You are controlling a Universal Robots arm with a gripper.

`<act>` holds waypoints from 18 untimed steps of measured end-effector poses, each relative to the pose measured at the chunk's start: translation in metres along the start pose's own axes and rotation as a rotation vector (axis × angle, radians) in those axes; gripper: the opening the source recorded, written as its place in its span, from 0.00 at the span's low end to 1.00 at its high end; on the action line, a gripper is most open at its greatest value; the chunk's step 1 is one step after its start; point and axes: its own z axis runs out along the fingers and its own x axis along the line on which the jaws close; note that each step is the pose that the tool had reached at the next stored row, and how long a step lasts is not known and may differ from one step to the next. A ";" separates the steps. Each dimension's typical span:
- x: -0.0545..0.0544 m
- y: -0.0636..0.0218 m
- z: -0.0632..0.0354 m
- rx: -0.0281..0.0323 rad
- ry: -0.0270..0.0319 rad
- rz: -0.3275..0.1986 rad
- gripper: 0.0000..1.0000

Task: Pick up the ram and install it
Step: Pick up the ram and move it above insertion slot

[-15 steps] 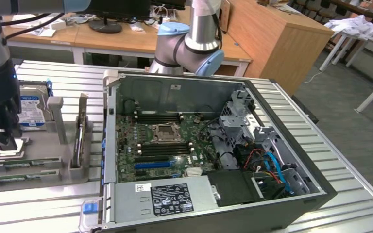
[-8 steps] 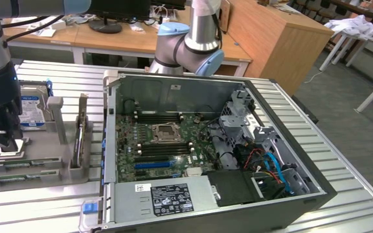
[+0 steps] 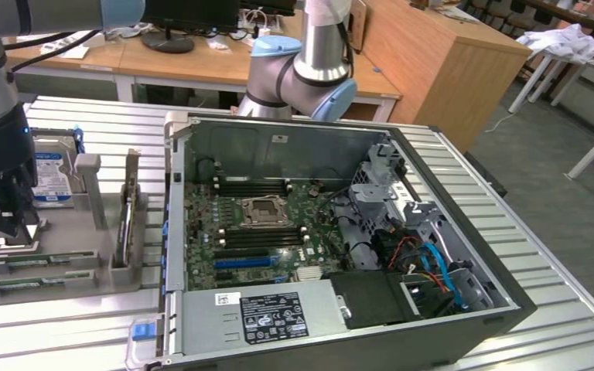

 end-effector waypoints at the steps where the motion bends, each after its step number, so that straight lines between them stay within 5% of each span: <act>1: 0.000 0.0000 0.0007 0.0007 0.0000 0.000 0.37; 18: 0.000 -0.0003 0.0159 0.0076 0.0001 0.000 0.37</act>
